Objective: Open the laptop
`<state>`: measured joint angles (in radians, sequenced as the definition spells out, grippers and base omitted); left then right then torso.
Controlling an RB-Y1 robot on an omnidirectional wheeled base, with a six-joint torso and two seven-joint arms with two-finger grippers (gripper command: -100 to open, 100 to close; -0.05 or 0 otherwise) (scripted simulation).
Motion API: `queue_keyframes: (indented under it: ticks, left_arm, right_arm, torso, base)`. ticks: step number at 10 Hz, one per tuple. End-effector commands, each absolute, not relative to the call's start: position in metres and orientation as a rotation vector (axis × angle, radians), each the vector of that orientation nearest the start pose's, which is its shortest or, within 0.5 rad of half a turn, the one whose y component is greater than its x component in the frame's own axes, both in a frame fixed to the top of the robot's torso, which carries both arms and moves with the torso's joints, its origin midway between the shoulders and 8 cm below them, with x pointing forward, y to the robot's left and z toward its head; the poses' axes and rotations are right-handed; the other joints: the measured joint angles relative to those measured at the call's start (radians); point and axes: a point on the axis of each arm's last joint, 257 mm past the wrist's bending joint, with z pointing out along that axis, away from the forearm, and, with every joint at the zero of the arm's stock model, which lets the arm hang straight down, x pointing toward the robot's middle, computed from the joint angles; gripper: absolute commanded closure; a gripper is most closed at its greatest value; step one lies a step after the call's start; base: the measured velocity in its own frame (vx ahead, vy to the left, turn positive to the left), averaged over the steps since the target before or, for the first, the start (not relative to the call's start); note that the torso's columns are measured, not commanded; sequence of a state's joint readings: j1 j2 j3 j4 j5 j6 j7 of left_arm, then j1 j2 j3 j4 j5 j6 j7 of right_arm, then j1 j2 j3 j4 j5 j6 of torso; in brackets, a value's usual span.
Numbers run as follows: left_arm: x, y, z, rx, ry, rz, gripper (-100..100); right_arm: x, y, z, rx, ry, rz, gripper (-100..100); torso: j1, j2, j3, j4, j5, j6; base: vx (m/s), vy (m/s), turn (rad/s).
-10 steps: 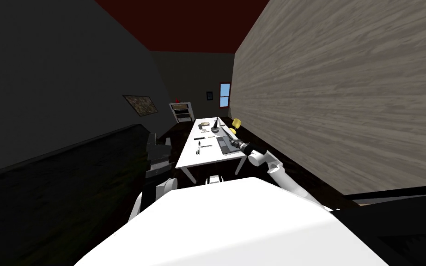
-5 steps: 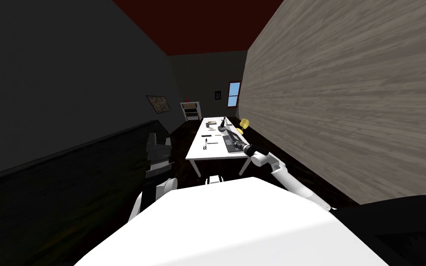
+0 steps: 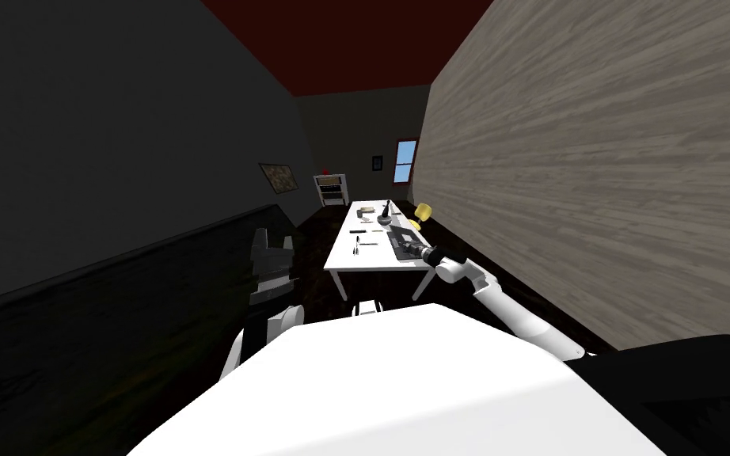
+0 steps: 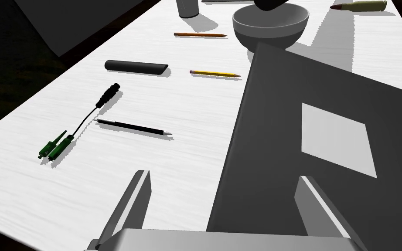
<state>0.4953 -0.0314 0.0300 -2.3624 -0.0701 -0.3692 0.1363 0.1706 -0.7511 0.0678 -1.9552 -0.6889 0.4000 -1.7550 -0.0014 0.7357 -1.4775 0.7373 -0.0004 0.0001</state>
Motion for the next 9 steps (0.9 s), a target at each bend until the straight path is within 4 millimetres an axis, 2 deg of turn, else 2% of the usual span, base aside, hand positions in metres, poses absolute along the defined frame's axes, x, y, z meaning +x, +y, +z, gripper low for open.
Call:
queue_keyframes:
  ticks: [1, 4, 5, 6, 9]
  left_arm:
    - [0.348, 0.286, 0.038, -0.726, 0.612, -1.339, 0]
    - [0.348, 0.286, 0.038, -0.726, 0.612, -1.339, 0]
    - [0.348, 0.286, 0.038, -0.727, 0.612, -1.339, 0]
    - [0.348, 0.286, 0.038, -0.726, 0.612, -1.339, 0]
    - [0.348, 0.286, 0.038, -0.726, 0.612, -1.339, 0]
  right_arm:
    - [0.478, -0.305, -0.191, -2.377, -0.122, -1.686, -100]
    - [0.475, -0.302, -0.17, -2.372, -0.146, -1.677, -100]
    - [0.476, -0.303, -0.175, -2.372, -0.143, -1.683, -100]
    - [0.476, -0.303, -0.174, -2.372, -0.141, -1.68, 0]
    - [0.476, -0.303, -0.174, -2.372, -0.141, -1.68, 0]
  torso:
    - [0.001, 0.002, 0.001, 0.001, 0.0, 0.0]
    - [0.002, 0.003, 0.002, 0.001, 0.001, 0.0]
    - [0.002, 0.002, 0.001, 0.001, 0.001, 0.0]
    - [0.001, 0.002, 0.002, 0.001, 0.0, 0.0]
    - [0.001, 0.003, 0.002, 0.001, 0.0, 0.0]
  base:
    - [0.024, 0.015, -0.033]
    - [0.02, 0.021, -0.049]
    - [0.013, 0.015, -0.015]
    - [0.0, 0.0, 0.0]
    - [0.0, 0.0, 0.0]
